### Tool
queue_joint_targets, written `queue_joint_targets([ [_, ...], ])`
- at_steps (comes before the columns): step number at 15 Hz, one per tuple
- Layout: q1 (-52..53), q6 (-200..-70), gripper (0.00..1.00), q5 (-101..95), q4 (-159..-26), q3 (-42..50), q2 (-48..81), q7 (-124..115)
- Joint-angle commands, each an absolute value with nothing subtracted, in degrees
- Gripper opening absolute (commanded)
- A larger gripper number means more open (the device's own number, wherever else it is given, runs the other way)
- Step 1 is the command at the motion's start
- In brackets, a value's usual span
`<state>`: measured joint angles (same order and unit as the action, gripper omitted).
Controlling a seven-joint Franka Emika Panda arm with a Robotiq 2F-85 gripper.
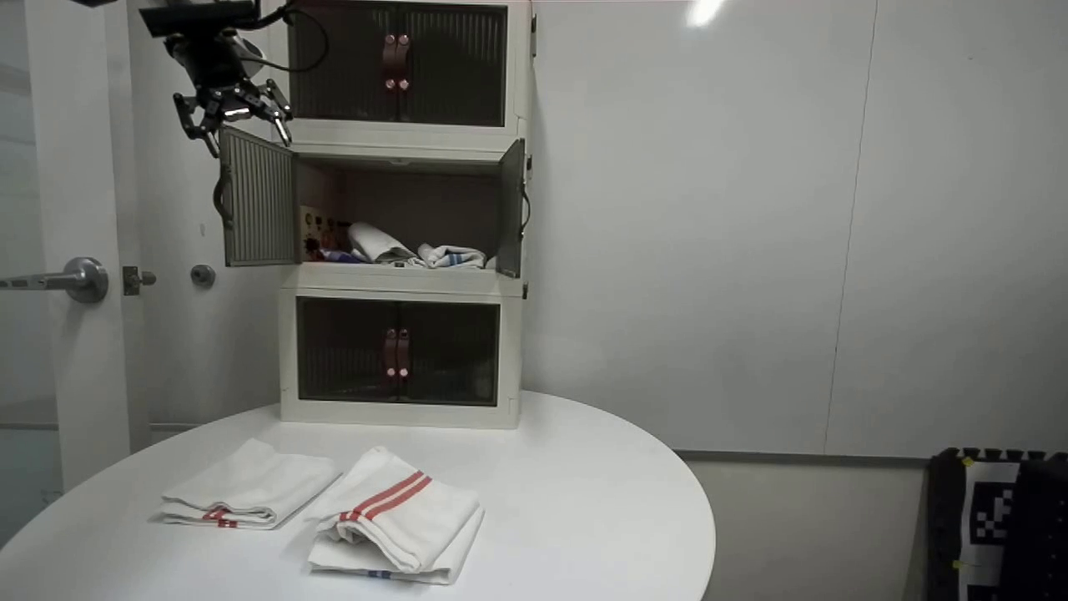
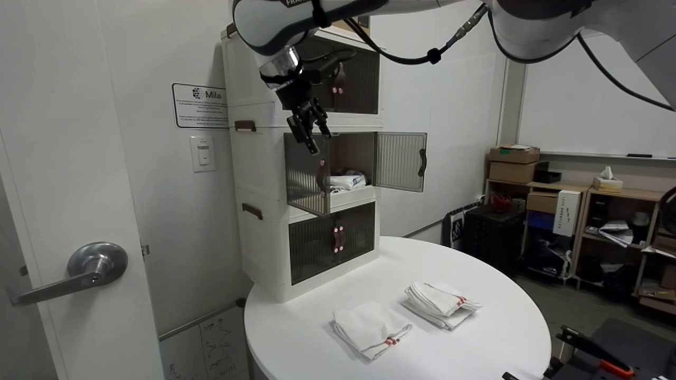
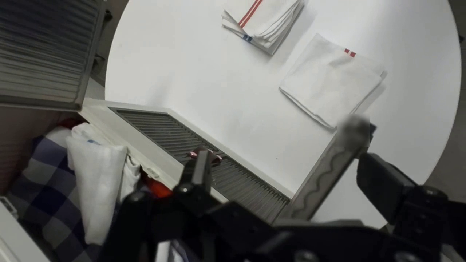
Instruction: Open the middle drawer
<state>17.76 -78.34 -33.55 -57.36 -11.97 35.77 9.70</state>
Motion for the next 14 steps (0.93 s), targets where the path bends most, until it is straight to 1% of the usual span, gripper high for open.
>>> queue_joint_targets([
  [1,19.84,-70.55,1.0,-28.37,-51.76,-8.64,36.08,8.12],
  [7,19.61,-56.46,1.0,-21.88,-41.31,-5.68,36.12,2.3],
  [8,18.54,-56.05,1.0,-22.73,-40.7,-6.51,35.72,1.95],
  [14,13.89,-60.75,1.0,-27.95,-40.43,-3.58,32.5,7.18],
])
